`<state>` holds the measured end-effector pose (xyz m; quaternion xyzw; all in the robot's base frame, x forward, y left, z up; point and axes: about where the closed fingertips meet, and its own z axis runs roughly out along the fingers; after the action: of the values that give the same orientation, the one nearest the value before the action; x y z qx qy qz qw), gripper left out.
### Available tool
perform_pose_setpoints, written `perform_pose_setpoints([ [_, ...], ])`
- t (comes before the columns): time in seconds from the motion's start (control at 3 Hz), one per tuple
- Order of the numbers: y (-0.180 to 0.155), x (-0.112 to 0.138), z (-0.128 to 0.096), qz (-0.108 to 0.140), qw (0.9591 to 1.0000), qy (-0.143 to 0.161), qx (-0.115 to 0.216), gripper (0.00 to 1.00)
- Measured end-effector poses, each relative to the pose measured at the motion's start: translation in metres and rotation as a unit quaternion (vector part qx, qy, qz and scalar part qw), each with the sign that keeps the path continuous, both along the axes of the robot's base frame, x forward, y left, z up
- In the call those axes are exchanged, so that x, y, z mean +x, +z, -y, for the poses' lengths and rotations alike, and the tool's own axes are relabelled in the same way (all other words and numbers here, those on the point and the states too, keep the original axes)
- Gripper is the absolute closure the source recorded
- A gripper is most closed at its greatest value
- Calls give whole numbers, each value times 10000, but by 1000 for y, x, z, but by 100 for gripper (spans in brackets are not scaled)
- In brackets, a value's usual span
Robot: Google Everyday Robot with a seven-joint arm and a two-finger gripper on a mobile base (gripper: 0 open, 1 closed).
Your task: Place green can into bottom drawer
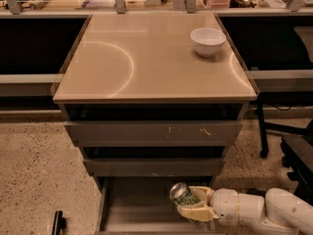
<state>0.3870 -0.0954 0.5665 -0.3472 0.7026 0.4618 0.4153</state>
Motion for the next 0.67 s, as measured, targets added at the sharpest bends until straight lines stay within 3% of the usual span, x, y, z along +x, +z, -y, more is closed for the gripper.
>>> perform_pose_setpoints([
  [0.33,-11,8,2,350,9991,-227,-86,100],
  [0.67,-32,36,5,827,9957,-418,-91,100],
])
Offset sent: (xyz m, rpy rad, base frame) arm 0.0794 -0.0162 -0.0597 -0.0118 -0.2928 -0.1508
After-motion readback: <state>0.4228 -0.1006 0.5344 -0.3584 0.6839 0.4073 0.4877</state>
